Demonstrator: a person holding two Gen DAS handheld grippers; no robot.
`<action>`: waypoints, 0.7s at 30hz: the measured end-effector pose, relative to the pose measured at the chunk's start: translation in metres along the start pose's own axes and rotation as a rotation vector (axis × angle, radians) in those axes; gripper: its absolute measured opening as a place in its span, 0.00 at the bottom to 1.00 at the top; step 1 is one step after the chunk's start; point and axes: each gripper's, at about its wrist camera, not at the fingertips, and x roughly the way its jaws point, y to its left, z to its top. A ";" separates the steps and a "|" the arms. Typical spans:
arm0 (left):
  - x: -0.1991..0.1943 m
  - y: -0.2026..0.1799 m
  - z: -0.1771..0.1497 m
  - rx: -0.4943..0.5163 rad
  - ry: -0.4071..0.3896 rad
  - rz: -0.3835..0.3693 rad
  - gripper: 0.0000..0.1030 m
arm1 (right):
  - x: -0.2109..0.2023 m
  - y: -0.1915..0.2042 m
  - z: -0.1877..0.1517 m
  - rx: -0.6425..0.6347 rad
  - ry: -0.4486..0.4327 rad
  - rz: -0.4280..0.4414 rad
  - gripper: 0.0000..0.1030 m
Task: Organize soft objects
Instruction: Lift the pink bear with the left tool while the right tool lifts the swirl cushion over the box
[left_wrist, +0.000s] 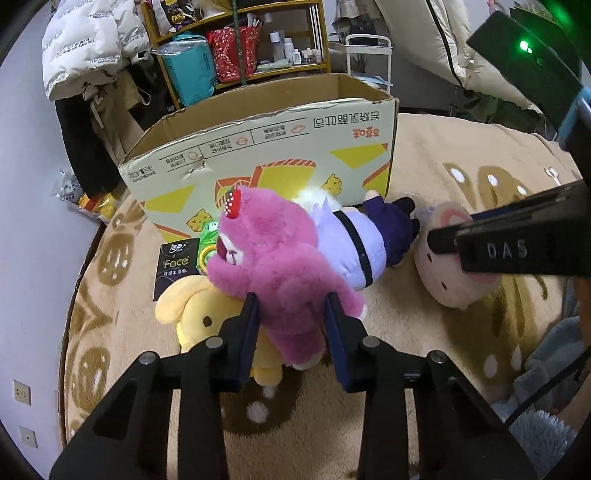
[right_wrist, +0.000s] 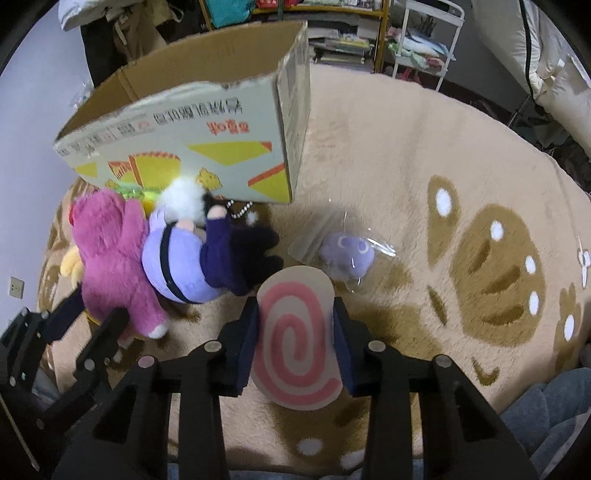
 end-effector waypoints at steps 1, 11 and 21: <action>-0.001 0.000 0.000 -0.002 -0.003 -0.002 0.33 | -0.001 0.001 0.001 0.001 -0.008 0.001 0.39; -0.012 0.006 -0.003 -0.016 -0.021 -0.010 0.32 | -0.021 0.004 -0.003 -0.012 -0.083 0.024 0.39; 0.009 0.001 -0.007 0.001 0.059 -0.023 0.33 | -0.014 0.005 -0.007 -0.013 -0.058 0.026 0.39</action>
